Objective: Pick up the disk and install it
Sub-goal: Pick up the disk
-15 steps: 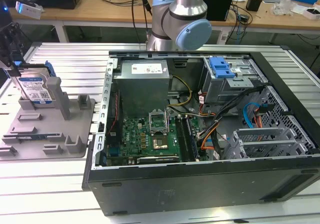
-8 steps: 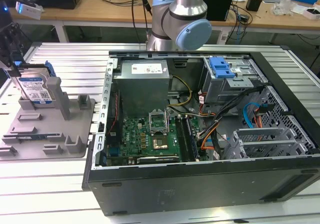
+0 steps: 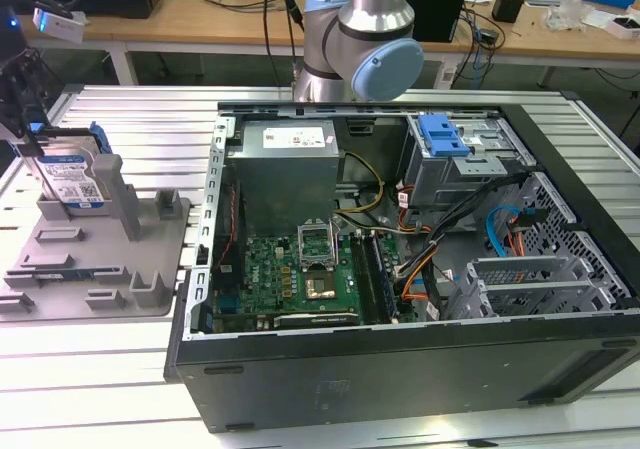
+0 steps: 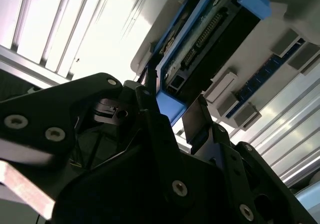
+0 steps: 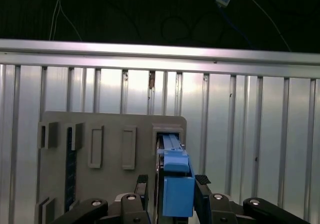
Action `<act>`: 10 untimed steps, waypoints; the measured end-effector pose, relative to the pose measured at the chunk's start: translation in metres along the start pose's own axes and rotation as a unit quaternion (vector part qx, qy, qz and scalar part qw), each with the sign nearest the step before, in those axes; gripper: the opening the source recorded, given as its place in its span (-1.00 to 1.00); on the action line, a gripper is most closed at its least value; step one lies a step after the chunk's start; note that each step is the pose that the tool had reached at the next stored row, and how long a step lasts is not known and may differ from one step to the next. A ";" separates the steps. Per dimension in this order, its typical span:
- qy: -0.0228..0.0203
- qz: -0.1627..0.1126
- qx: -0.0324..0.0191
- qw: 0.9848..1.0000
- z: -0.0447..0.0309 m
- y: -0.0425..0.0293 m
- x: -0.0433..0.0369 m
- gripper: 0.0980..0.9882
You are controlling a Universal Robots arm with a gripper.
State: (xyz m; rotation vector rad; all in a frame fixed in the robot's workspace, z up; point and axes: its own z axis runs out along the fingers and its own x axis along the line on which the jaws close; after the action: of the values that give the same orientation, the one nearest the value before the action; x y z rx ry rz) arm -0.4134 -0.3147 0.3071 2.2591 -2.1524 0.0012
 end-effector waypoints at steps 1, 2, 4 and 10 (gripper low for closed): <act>0.000 0.000 0.000 1.000 0.0003 0.0000 0.0000 -0.14; 0.000 0.000 0.000 1.000 0.0007 0.0000 0.0000 -0.14; 0.000 0.001 0.000 1.000 0.0014 0.0000 0.0000 -0.14; 0.000 0.003 0.000 1.000 0.0044 0.0000 0.0000 -0.14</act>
State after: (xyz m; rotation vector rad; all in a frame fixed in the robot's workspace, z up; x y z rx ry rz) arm -0.4135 -0.3147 0.3027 2.2519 -2.1598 0.0010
